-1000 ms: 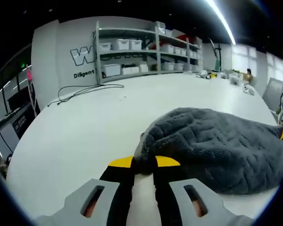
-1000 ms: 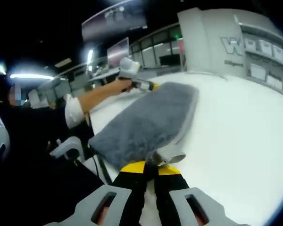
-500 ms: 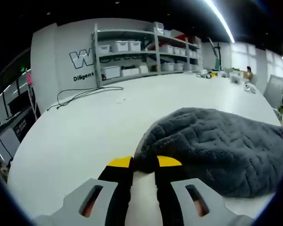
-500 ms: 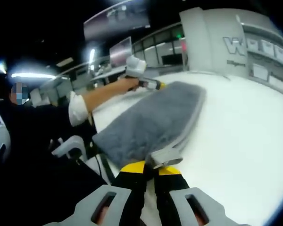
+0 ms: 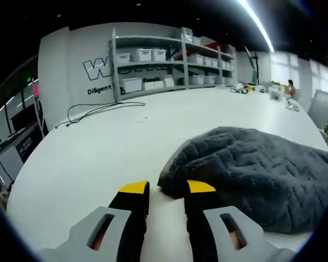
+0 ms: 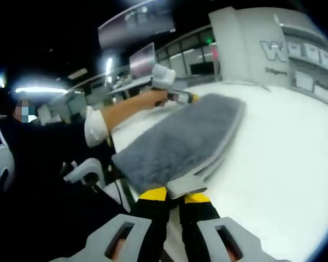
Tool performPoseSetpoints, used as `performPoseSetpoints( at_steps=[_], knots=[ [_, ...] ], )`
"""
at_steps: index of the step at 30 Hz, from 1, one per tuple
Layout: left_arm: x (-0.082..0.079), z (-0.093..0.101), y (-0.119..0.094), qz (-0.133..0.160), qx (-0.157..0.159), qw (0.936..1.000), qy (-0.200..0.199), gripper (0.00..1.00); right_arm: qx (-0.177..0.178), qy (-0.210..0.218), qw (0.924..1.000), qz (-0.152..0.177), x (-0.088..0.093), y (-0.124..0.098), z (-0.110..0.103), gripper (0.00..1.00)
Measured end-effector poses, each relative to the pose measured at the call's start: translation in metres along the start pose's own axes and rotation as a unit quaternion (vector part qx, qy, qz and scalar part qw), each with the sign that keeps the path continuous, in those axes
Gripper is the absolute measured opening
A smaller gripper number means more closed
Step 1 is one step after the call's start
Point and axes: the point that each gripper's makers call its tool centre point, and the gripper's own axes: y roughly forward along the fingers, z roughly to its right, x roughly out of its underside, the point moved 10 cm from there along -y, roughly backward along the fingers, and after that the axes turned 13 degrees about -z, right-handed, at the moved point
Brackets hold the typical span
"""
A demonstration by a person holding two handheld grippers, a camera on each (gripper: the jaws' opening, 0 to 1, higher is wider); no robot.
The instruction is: Open the folded towel by lifting each exposed corner and separating the folded layers until the towel lies flat within the target outline without major curled edges
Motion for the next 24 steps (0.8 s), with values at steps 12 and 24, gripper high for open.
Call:
performPoseSetpoints(
  at_steps=[12, 24],
  knots=[
    [-0.005, 0.001, 0.006, 0.005, -0.02, 0.9998, -0.001, 0.31, -0.008, -0.006, 1.0, 0.001, -0.001, 0.004, -0.004, 0.03],
    [-0.007, 0.007, 0.012, 0.005, -0.003, 0.9997, -0.022, 0.14, -0.018, -0.004, 0.9998, 0.006, -0.001, 0.006, -0.005, 0.03]
  ],
)
